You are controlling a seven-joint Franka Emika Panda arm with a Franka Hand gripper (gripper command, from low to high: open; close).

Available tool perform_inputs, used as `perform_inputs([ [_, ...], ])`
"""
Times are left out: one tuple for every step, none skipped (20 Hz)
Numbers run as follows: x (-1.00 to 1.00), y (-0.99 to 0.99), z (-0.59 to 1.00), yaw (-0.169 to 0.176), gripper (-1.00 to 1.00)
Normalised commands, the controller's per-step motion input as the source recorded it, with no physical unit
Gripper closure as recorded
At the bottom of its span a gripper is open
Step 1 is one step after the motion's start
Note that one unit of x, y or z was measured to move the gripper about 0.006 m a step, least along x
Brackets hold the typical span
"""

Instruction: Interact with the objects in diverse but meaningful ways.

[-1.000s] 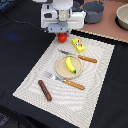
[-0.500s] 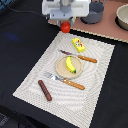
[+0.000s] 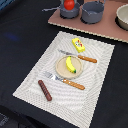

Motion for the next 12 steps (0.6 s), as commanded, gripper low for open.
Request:
perform_inputs([
  [-0.15,0.75,0.03,0.0,1.0],
  [-0.13,0.71,0.0,0.0,1.0],
  [-0.13,0.65,0.0,0.0,1.0],
  [-0.11,0.63,0.0,0.0,1.0],
  [-0.1,0.61,-0.01,0.0,1.0],
  [-0.06,0.6,-0.05,0.0,1.0],
  [-0.04,0.55,-0.1,0.0,1.0],
  [-0.04,0.47,-0.14,0.0,1.0],
  [-0.01,0.3,-0.17,0.0,1.0],
  [-0.09,0.15,-0.21,0.0,1.0],
  [-0.13,0.09,-0.22,0.0,1.0],
  [-0.12,0.09,-0.26,0.0,1.0],
])
